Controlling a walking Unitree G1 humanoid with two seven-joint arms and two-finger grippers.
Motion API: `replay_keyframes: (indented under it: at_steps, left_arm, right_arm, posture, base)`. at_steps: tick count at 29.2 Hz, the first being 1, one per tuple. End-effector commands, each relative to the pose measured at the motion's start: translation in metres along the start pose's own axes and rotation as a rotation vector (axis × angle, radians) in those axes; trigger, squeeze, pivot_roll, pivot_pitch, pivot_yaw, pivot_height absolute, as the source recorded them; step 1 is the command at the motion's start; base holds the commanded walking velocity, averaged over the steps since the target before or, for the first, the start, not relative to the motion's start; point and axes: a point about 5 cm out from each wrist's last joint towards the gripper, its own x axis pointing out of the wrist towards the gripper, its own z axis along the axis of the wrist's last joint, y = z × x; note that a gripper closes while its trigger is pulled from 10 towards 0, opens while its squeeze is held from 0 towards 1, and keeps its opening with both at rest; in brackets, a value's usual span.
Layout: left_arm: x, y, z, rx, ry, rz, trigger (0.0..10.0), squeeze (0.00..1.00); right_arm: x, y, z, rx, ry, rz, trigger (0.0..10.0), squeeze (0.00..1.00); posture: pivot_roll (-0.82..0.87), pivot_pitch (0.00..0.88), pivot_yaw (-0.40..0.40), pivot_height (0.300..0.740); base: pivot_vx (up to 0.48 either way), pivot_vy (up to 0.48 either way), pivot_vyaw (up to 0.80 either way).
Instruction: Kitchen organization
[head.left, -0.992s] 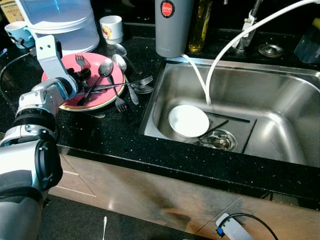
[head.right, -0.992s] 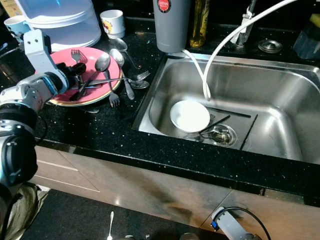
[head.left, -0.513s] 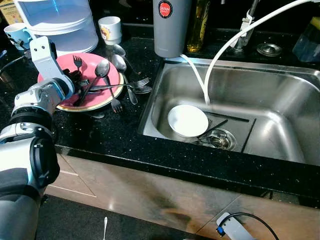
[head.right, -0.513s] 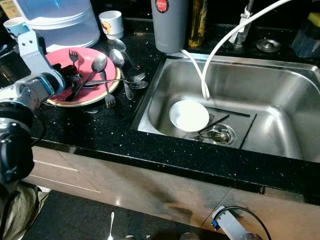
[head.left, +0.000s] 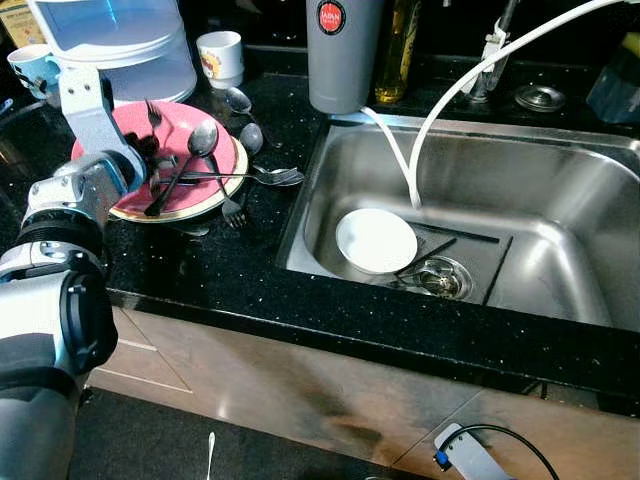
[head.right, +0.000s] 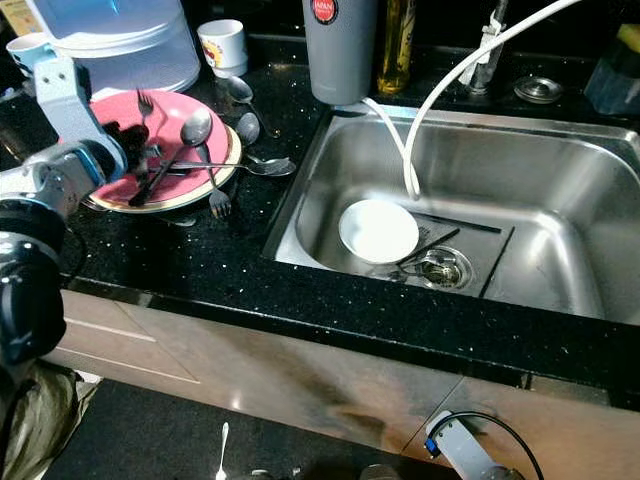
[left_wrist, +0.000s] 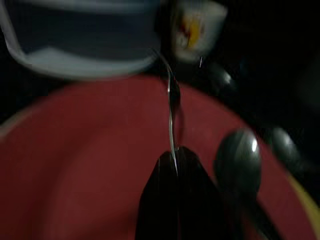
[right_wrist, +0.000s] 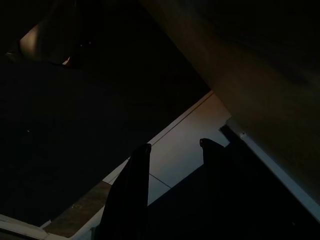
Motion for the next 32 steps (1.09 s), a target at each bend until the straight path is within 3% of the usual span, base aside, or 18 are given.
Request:
replay_keyframes:
  at_steps: [1, 6, 10, 15, 17, 18, 21, 22, 23, 24, 25, 32]
  left_arm:
    - [-0.004, 0.001, 0.032, 0.043, -0.118, -0.012, 0.0, 0.0]
    - [-0.004, -0.018, 0.052, 0.049, -0.212, -0.122, 0.0, 0.0]
    - [-0.006, -0.04, 0.059, -0.017, -0.264, -0.296, 0.0, 0.0]
    - [-0.013, -0.073, 0.053, -0.046, -0.287, -0.584, 0.0, 0.0]
    - [-0.023, -0.093, 0.043, -0.048, -0.28, -0.737, 0.0, 0.0]
    - [-0.023, -0.093, 0.043, -0.048, -0.28, -0.737, 0.0, 0.0]
    - [-0.042, -0.118, 0.028, -0.064, -0.271, -0.95, 0.0, 0.0]
    - [-0.047, -0.123, 0.025, -0.058, -0.266, -1.001, 0.7, 0.0]
    - [-0.052, -0.127, 0.021, -0.049, -0.26, -1.044, 3.0, 0.0]
    - [-0.055, -0.13, 0.019, -0.043, -0.256, -1.067, 3.0, 0.0]
    - [-0.06, -0.134, 0.013, -0.023, -0.242, -1.114, 10.0, 0.0]
    - [-0.081, -0.146, -0.007, 0.067, -0.19, -1.247, 10.0, 0.0]
  right_arm:
    - [0.0, 0.004, 0.0, 0.003, -0.003, 0.009, 10.0, 0.0]
    - [0.0, 0.004, 0.0, 0.006, -0.005, 0.009, 10.0, 0.0]
    - [0.001, 0.004, 0.001, 0.012, -0.007, 0.008, 10.0, 0.0]
    - [0.001, 0.004, 0.001, 0.038, -0.007, 0.004, 10.0, 0.0]
    - [0.001, 0.004, 0.001, 0.059, -0.006, 0.002, 10.0, 0.0]
    - [0.001, 0.004, 0.001, 0.059, -0.006, 0.002, 10.0, 0.0]
    - [0.001, 0.003, 0.001, 0.097, -0.007, -0.025, 10.0, 0.0]
    - [0.001, 0.003, 0.001, 0.113, -0.005, -0.039, 10.0, 0.0]
    - [0.001, 0.002, 0.001, 0.136, -0.003, -0.053, 10.0, 0.0]
    - [0.001, 0.002, 0.0, 0.15, -0.002, -0.061, 10.0, 0.0]
    - [0.001, 0.001, 0.0, 0.193, -0.008, -0.069, 10.0, 0.0]
    - [0.0, 0.0, 0.004, 0.297, -0.063, -0.078, 10.0, 0.0]
  posture:
    - [-0.03, 0.089, 0.057, 0.74]
    - [-0.03, 0.08, 0.055, 0.74]
    - [-0.02, 0.065, 0.054, 0.74]
    - [-0.02, 0.052, 0.054, 0.74]
    - [-0.02, 0.038, 0.054, 0.74]
    - [-0.02, 0.038, 0.054, 0.74]
    - [-0.02, 0.021, 0.05, 0.74]
    - [-0.02, 0.021, 0.05, 0.74]
    - [-0.03, 0.014, 0.049, 0.74]
    - [-0.03, 0.014, 0.049, 0.74]
    - [-0.03, 0.013, 0.049, 0.74]
    - [-0.04, 0.011, 0.048, 0.74]
  base:
    - [0.0, 0.0, 0.0]
    - [0.0, 0.0, 0.0]
    - [0.0, 0.0, 0.0]
    - [0.0, 0.0, 0.0]
    - [0.0, 0.0, 0.0]
    - [0.0, 0.0, 0.0]
    - [0.0, 0.0, 0.0]
    - [0.0, 0.0, 0.0]
    - [0.0, 0.0, 0.0]
    - [0.0, 0.0, 0.0]
    - [0.0, 0.0, 0.0]
    - [0.0, 0.0, 0.0]
